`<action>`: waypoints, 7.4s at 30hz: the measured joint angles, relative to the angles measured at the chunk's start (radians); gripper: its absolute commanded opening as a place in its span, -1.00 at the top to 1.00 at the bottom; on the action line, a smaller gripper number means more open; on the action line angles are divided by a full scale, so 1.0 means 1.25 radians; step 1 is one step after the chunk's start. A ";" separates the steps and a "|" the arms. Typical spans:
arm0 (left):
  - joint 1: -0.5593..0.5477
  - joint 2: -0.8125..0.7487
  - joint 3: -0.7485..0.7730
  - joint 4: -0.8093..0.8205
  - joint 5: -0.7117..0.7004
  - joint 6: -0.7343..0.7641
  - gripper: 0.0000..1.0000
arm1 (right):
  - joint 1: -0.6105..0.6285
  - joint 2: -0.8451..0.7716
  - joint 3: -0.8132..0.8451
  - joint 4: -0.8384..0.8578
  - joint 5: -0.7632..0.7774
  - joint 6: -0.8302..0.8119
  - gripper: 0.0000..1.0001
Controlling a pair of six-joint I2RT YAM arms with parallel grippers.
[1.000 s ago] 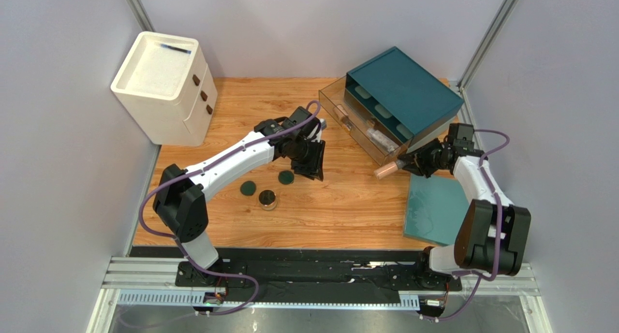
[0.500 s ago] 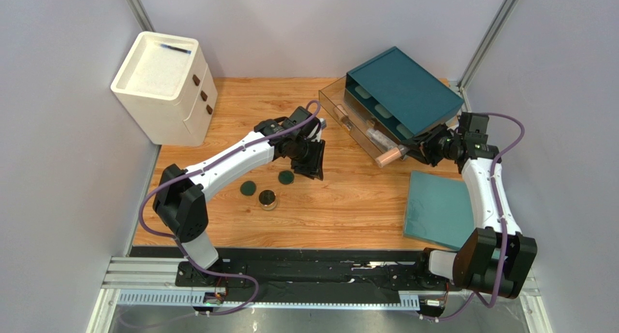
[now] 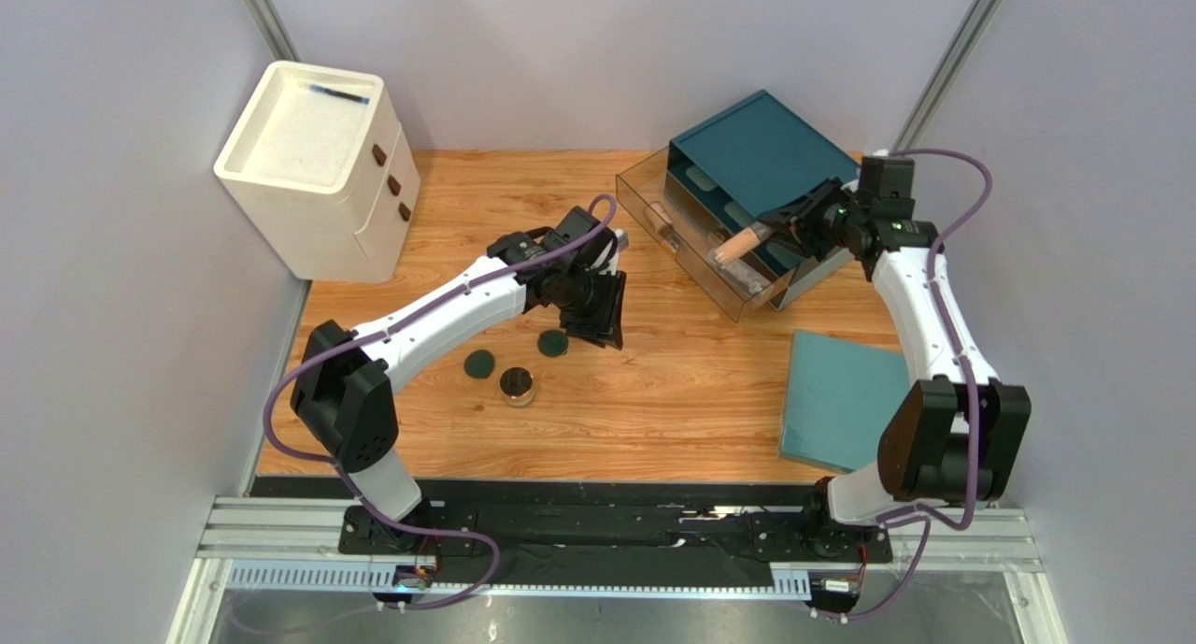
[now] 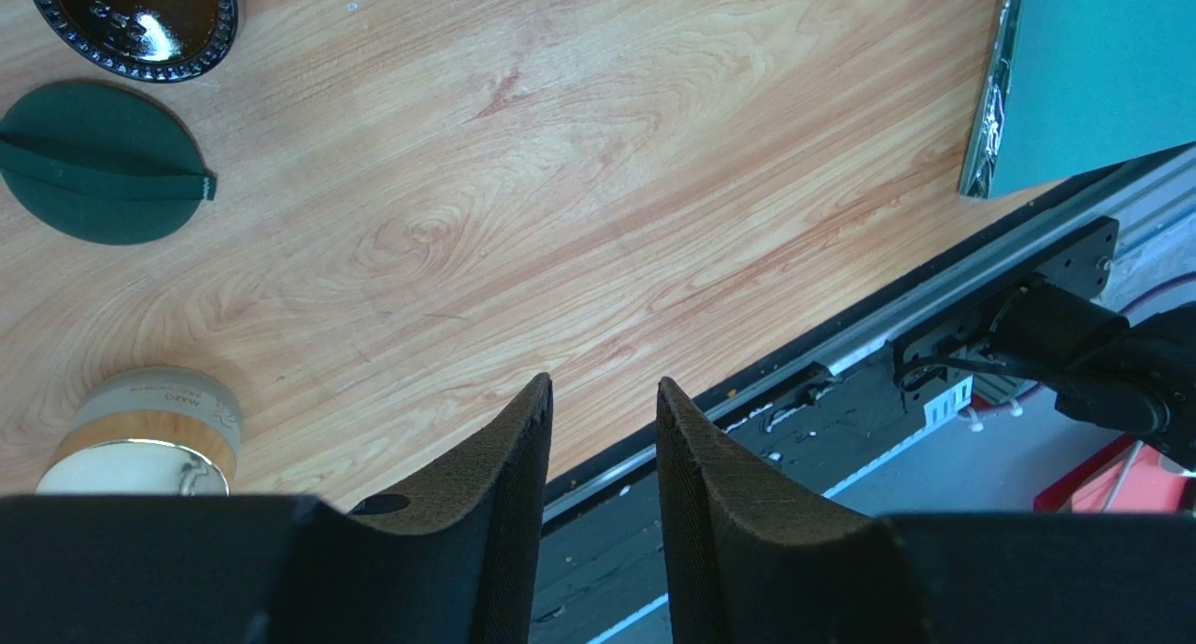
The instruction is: Organize the makeup
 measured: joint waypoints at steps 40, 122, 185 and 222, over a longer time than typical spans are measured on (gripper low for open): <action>0.033 0.079 0.138 0.019 0.055 -0.038 0.79 | 0.155 0.206 0.245 -0.032 0.276 -0.014 0.43; 0.021 0.709 0.515 0.640 0.243 -0.812 0.23 | -0.145 0.400 0.399 -0.076 0.171 -0.216 0.98; 0.120 0.815 0.687 0.435 0.142 -0.804 -0.10 | -0.164 0.420 0.415 -0.091 0.089 -0.214 0.89; 0.112 0.836 0.580 0.756 0.169 -0.870 -0.20 | -0.175 0.427 0.414 -0.080 0.073 -0.212 0.88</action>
